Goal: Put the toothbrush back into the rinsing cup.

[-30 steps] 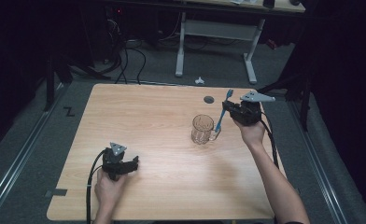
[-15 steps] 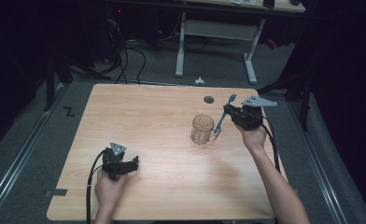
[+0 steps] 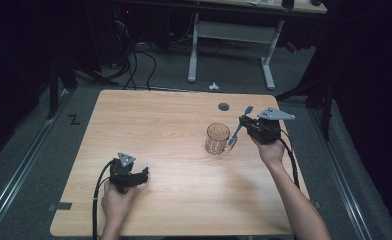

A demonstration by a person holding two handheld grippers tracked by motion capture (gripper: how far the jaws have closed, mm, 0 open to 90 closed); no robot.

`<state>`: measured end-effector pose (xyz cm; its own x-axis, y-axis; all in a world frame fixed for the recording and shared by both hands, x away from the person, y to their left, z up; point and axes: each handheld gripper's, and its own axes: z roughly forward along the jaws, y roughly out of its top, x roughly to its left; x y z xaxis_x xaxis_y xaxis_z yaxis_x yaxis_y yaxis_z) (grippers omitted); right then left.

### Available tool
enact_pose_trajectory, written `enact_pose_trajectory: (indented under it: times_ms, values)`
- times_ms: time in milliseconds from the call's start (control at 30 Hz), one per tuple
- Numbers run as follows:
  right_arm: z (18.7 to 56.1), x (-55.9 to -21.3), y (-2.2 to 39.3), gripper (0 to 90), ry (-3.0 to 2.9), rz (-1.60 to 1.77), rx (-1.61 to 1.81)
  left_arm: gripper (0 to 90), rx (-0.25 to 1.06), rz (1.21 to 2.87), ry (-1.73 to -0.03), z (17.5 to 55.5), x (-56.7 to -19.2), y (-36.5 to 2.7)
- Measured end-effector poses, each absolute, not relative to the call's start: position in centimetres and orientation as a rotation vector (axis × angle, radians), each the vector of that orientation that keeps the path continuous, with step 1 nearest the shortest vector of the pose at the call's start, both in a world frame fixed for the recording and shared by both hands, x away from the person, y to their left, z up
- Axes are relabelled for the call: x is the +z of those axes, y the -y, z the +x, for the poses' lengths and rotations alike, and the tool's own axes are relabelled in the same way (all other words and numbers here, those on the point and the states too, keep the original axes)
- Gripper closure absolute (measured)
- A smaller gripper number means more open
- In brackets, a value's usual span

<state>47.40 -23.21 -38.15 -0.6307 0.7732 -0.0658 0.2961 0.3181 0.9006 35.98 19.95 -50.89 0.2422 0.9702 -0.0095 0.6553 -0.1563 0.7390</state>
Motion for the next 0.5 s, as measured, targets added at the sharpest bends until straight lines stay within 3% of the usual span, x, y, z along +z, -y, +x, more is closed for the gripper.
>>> enact_pose_trajectory:
  times_ms: [500]
  values:
    - [47.06, -38.98, 22.72, 82.2, -2.09, 0.922, 1.237, 20.3, 0.644, 1.891, -1.483, 35.98, -50.89, -19.95]
